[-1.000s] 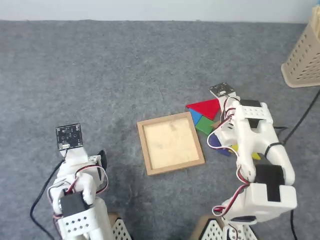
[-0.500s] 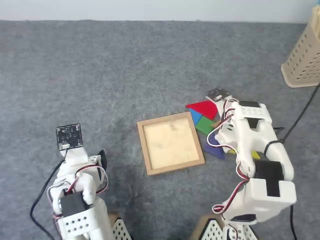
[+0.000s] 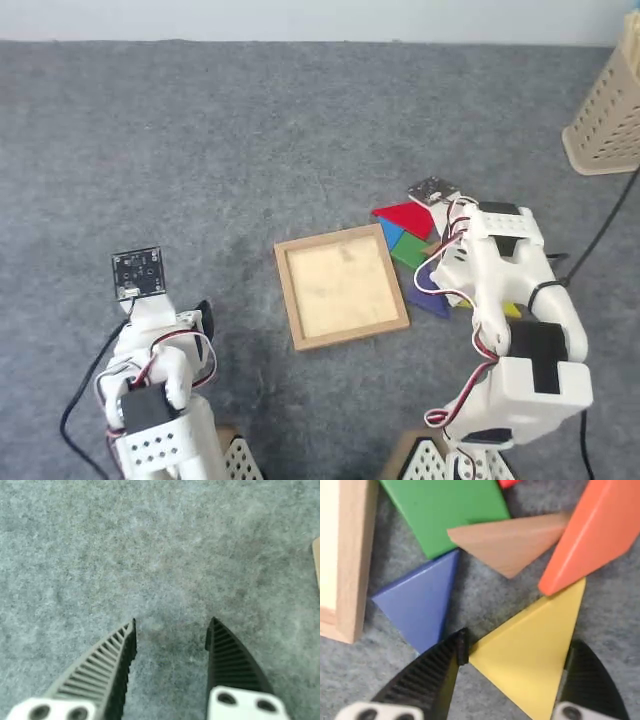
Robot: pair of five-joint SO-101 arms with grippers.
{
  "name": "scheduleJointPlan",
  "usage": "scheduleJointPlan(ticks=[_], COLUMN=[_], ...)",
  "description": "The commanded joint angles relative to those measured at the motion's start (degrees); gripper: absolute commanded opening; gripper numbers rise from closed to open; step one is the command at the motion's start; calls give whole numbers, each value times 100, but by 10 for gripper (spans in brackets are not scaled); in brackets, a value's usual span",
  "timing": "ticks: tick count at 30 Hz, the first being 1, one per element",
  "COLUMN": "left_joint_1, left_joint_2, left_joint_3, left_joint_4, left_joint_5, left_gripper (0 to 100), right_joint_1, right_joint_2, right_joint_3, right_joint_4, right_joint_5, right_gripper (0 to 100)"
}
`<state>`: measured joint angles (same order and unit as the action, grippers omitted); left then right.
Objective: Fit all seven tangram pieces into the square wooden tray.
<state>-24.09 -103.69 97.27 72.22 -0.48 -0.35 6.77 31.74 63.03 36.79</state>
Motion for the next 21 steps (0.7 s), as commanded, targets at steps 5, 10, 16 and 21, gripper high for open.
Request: scheduleJointPlan(ticks=[5,10,16,21], left_joint_1=[9,9,9,9], left_joint_2=[-88,-88,-88,-88], left_joint_3=[-75,-75,-75,-75], left_joint_4=[26,26,26,26], left_joint_5=[-26,-26,-26,-26], left_gripper=[216,216,216,216], right_joint_1=[22,31,22,31], right_joint_2=[-295,-295,-295,-268], right_joint_3=[53,53,176,290], right_joint_4=[145,145,321,84], right_joint_5=[484,624,1266,1284], right_gripper=[289,289,289,288])
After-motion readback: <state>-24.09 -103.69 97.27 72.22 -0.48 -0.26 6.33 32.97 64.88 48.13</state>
